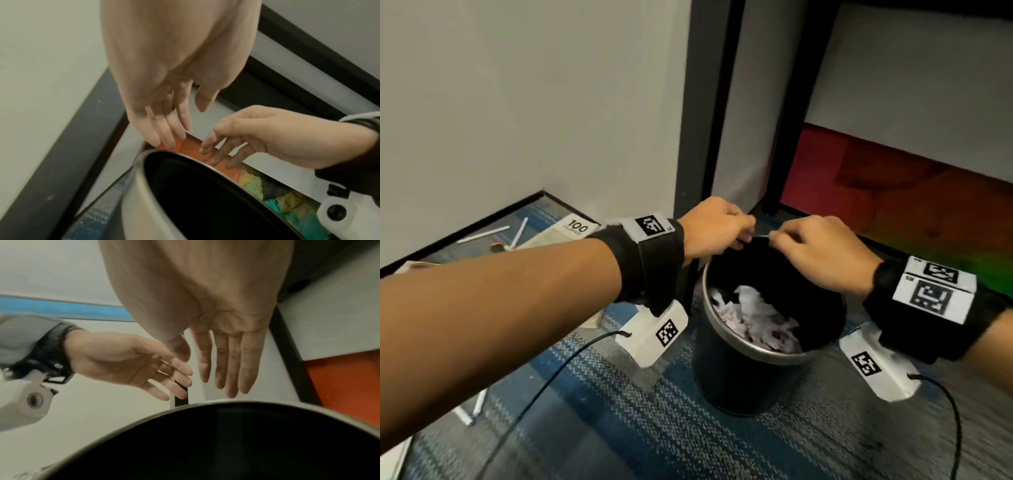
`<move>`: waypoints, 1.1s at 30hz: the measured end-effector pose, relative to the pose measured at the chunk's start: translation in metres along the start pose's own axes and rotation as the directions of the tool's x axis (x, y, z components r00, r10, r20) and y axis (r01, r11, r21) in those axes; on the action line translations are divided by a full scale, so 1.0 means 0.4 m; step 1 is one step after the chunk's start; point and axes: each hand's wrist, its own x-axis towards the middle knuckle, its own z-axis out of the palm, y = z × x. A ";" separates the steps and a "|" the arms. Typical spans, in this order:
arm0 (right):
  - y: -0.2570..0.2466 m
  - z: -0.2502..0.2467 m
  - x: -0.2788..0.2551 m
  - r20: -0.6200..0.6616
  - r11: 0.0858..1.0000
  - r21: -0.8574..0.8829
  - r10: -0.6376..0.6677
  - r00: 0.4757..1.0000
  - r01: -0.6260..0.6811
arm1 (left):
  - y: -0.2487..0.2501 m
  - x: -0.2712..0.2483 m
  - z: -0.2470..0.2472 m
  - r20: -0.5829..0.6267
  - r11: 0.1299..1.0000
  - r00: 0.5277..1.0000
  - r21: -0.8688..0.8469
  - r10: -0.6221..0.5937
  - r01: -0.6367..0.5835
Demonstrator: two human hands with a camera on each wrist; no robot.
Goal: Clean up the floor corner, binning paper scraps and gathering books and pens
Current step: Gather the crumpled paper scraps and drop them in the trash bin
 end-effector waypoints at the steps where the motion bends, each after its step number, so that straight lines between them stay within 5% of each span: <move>1: -0.026 -0.006 0.008 -0.006 0.998 -0.028 -0.055 0.998 0.055 | -0.002 -0.008 -0.029 -0.043 0.997 0.998 0.056 0.049 -0.047; 4: -0.128 -0.009 0.035 -0.002 0.975 -0.133 -0.183 0.983 0.181 | -0.018 -0.040 -0.128 -0.098 0.929 0.988 0.362 0.118 -0.075; 7: -0.259 0.028 0.081 0.019 0.943 -0.197 -0.270 0.963 0.268 | -0.061 -0.115 -0.245 -0.148 0.762 0.973 0.647 0.180 -0.043; 12: -0.500 0.133 0.163 0.095 0.937 -0.205 -0.269 0.958 0.283 | -0.194 -0.246 -0.437 -0.196 0.596 0.973 0.798 0.120 0.087; 15: -0.649 0.213 0.207 0.147 0.920 -0.223 -0.295 0.944 0.322 | -0.303 -0.308 -0.555 -0.235 0.564 0.969 0.811 0.073 0.154; 18: -0.803 0.294 0.240 0.247 0.902 -0.221 -0.315 0.916 0.370 | -0.469 -0.375 -0.681 -0.310 0.630 0.944 0.712 -0.115 0.310; 23: -1.052 0.413 0.281 0.497 0.768 -0.297 -0.382 0.779 0.567 | -0.738 -0.528 -0.851 -0.451 0.737 0.800 0.364 -0.395 0.570; 26: -1.170 0.491 0.314 0.644 0.664 -0.307 -0.383 0.662 0.682 | -0.844 -0.586 -0.890 -0.471 0.692 0.753 0.343 -0.458 0.636; 33: -1.278 0.686 0.365 0.712 0.549 -0.284 -0.429 0.556 0.787 | -0.994 -0.686 -0.988 -0.471 0.553 0.681 0.399 -0.561 0.731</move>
